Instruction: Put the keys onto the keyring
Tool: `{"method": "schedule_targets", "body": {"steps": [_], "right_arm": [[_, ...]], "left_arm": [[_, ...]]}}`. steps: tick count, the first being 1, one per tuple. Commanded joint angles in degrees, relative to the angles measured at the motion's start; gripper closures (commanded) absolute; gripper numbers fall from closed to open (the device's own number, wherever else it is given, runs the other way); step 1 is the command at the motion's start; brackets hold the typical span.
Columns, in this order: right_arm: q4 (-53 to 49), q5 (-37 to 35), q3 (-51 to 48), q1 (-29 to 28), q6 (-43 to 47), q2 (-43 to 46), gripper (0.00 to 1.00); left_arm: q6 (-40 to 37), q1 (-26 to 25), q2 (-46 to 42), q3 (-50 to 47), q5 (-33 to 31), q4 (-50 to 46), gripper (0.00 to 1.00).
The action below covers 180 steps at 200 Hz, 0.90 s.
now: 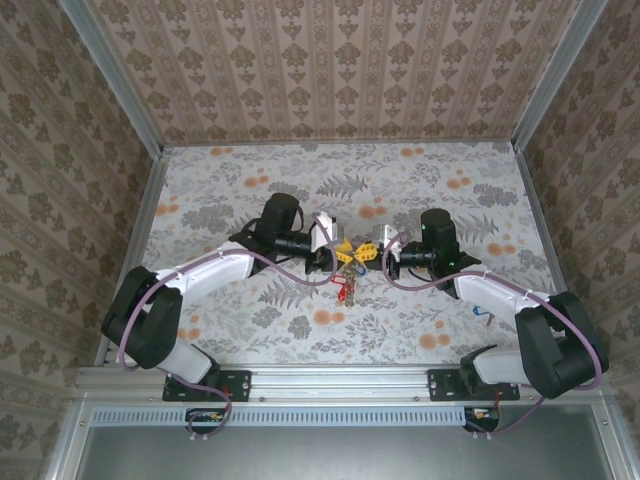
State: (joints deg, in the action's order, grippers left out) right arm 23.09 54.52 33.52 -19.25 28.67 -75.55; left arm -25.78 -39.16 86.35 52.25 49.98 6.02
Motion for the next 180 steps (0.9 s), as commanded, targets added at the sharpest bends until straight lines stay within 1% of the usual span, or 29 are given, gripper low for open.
{"method": "schedule_targets", "body": {"steps": [1, 15, 48, 62, 118, 143, 180], "right_arm": [[2.32, 2.58, 0.32, 0.23, -0.42, -0.21, 1.00], [2.05, 2.69, 0.49, 0.28, -0.37, -0.29, 1.00], [1.87, 2.92, 0.69, 0.20, -0.63, -0.12, 1.00], [1.96, 2.99, 0.76, 0.25, -0.72, -0.02, 1.00], [2.89, 2.91, 0.24, 0.26, -1.22, 0.38, 1.00], [2.94, 3.00, 0.23, 0.34, -1.25, 0.19, 1.00], [2.64, 3.12, 0.52, 0.34, -1.20, -0.08, 1.00]], "left_arm": [[-1.20, -0.52, 1.04, 1.96, 1.97, 0.26, 0.73], [-1.29, -0.74, 1.12, 1.89, 1.90, -0.11, 0.77], [-2.01, -1.51, 1.48, 2.22, 1.12, -1.03, 0.79], [-2.56, -1.79, 1.61, 2.44, 0.81, -1.73, 0.81], [-3.44, -1.56, 0.27, 1.41, -1.70, -2.69, 0.80], [-4.25, -1.05, -0.21, 1.54, -1.79, -3.95, 0.79], [-3.76, -0.66, -0.58, 1.50, -1.66, -3.67, 0.80]]}}
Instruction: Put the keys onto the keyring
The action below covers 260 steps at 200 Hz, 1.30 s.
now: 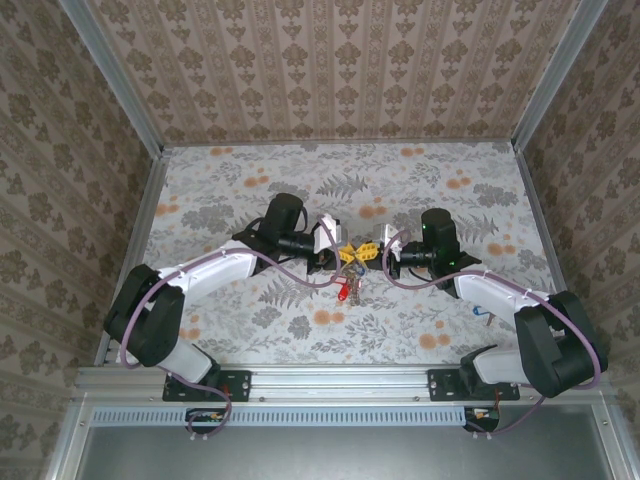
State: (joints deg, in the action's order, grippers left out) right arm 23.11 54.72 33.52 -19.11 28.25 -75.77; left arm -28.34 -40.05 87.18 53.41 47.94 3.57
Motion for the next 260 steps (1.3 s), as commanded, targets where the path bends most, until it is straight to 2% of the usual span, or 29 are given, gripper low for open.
{"method": "schedule_targets", "body": {"steps": [1, 79, 105, 128, 143, 172, 176, 199, 224, 236, 246, 260], "right_arm": [[2.67, 2.93, 0.51, 0.17, -0.76, 0.12, 1.00], [2.26, 3.11, 1.11, 0.21, -0.83, -0.42, 1.00], [2.11, 3.11, 1.21, 0.14, -0.88, -0.33, 1.00], [1.89, 3.16, 1.22, 0.09, -1.00, 0.03, 1.00], [1.18, 2.94, 1.29, 0.17, -0.86, 0.26, 1.00], [-3.68, 0.21, 1.35, 0.20, 1.00, 2.60, 0.84], [-4.50, -1.17, 1.16, 0.15, 1.07, 3.27, 0.80], [-8.64, -6.43, 0.02, 0.20, 2.58, 7.79, 0.76], [-7.74, -15.18, -2.54, 0.77, -1.62, 13.87, 0.71], [-6.67, -26.49, -3.23, 0.84, -9.09, 16.71, 0.68], [-7.84, -39.08, -2.91, 1.01, -17.47, 18.71, 0.64], [-15.55, -55.13, 0.25, 2.45, -29.97, 19.78, 0.70]], "left_arm": [[-1.16, 0.24, -1.45, 0.32, 0.38, -1.17, 0.81], [0.82, 0.00, -0.29, 1.06, 1.56, 2.14, 0.83], [0.62, -0.11, -0.32, 0.78, 1.54, 1.89, 0.95], [0.35, -0.07, -0.64, 0.48, 1.16, 1.68, 1.00], [0.07, -0.11, -0.93, 0.26, 0.71, 1.66, 1.00], [-0.19, -0.06, -1.81, -0.23, -1.13, 2.39, 1.00], [-0.26, -0.10, -2.06, -0.40, -1.58, 2.52, 1.00], [-0.94, -0.33, -3.31, -1.26, -4.27, 3.38, 1.00], [-2.85, -0.96, -4.84, -1.57, -7.39, 2.78, 1.00], [-3.54, -1.21, -5.30, -1.54, -8.58, 2.41, 1.00], [-3.98, -1.42, -5.65, -1.61, -9.11, 2.31, 1.00], [-3.73, -1.52, -5.88, -1.72, -9.20, 2.74, 1.00]]}}
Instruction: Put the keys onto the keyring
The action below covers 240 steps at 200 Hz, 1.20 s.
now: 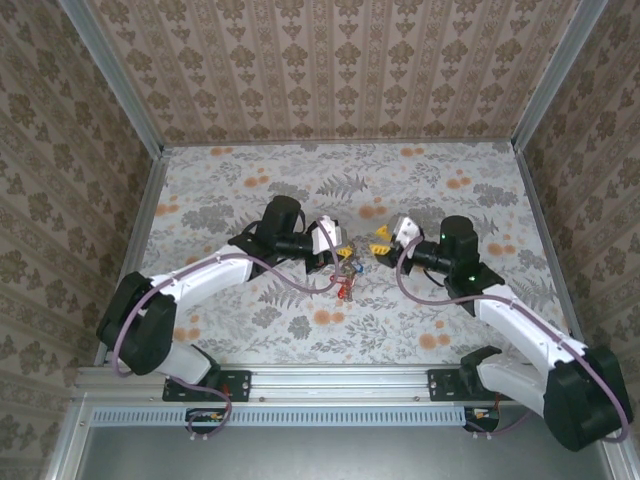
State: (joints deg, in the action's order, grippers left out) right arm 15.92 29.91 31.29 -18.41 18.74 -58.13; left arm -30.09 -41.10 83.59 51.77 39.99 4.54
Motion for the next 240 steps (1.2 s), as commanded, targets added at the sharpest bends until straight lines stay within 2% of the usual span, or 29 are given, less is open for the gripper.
{"method": "schedule_targets", "body": {"steps": [1, 10, 25, 42, 55, 99, 169, 202, 240], "right_arm": [[-9.11, -30.95, 2.87, 1.95, -21.32, 2.14, 0.70], [-17.98, -35.78, 6.79, 4.34, -27.17, 1.37, 0.73], [-28.96, -38.24, 11.48, 8.21, -33.18, -1.37, 0.72], [-36.66, -38.77, 13.82, 12.75, -39.44, -4.92, 0.70], [-39.58, -35.57, 13.90, 16.54, -42.40, -7.25, 0.71], [-40.57, -27.60, 12.94, 24.66, -45.24, -15.45, 0.69], [-40.19, -26.39, 21.26, 27.47, -47.75, -32.01, 0.60], [-41.18, -28.15, 24.10, 27.47, -44.66, -35.59, 0.58], [-44.42, -23.70, 28.41, 27.47, -41.00, -40.18, 0.59]], "left_arm": [[-1.99, -0.47, -2.30, -0.04, -1.28, 1.83, 1.00], [-1.71, -0.49, -2.36, 0.12, -0.98, 2.03, 1.00], [-0.69, -0.52, -2.21, 0.52, -0.96, 2.15, 1.00], [0.33, -0.49, -1.94, 0.59, -0.53, 2.86, 1.00], [1.14, -0.40, -1.75, 0.49, -0.38, 3.53, 1.00], [2.58, -0.54, -1.24, 0.65, -0.40, 3.90, 1.00], [3.10, -0.56, -1.26, 0.89, -0.36, 3.73, 1.00], [3.02, -0.56, -1.33, 0.70, -0.77, 3.75, 1.00], [2.97, -0.52, -0.47, 0.94, 0.25, 3.82, 1.00]]}}
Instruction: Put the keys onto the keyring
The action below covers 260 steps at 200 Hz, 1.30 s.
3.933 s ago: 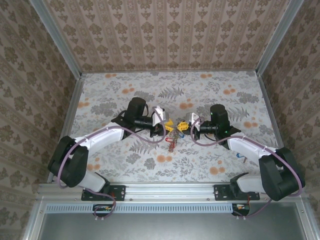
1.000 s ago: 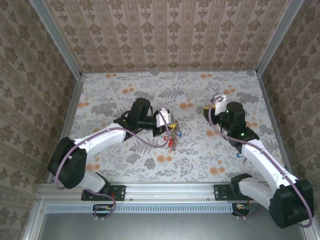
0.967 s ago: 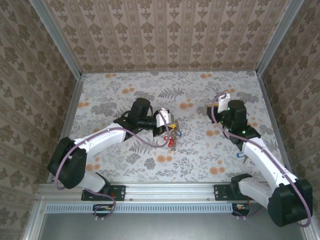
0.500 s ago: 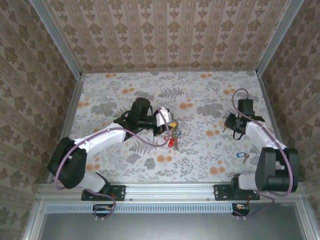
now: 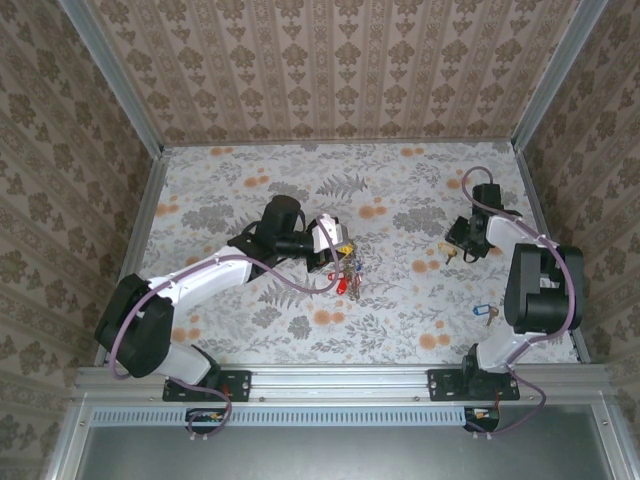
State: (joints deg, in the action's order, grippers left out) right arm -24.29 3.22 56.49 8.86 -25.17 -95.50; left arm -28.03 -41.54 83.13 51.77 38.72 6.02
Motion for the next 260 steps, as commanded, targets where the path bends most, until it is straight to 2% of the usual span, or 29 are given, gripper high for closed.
{"method": "schedule_targets", "body": {"steps": [1, 90, 151, 177, 202, 260], "right_arm": [[-4.28, 3.05, 3.24, 0.19, 2.92, -2.87, 0.59], [-5.35, 3.40, 1.46, 0.19, 4.06, -2.68, 0.60], [-5.68, -0.63, 3.31, -0.03, 9.25, -4.29, 0.59], [-4.83, 1.70, 4.33, 0.00, 11.48, -5.90, 0.59], [-3.93, 3.95, 4.73, -0.03, 11.88, -7.03, 0.60], [-5.60, 3.80, 4.50, 0.01, 10.81, -6.65, 0.71]], "left_arm": [[0.90, -0.10, 0.05, 0.91, 1.53, 2.38, 1.00], [0.47, 0.52, -0.25, 0.81, 2.36, 2.01, 1.00], [0.61, 0.45, -0.43, 0.98, 2.46, 1.68, 1.00], [0.77, 0.41, -0.45, 0.98, 2.59, 1.71, 1.00], [0.80, 0.32, -0.34, 1.10, 2.43, 1.76, 1.00], [0.89, 0.32, -0.65, 0.67, 2.73, 1.85, 1.00]]}}
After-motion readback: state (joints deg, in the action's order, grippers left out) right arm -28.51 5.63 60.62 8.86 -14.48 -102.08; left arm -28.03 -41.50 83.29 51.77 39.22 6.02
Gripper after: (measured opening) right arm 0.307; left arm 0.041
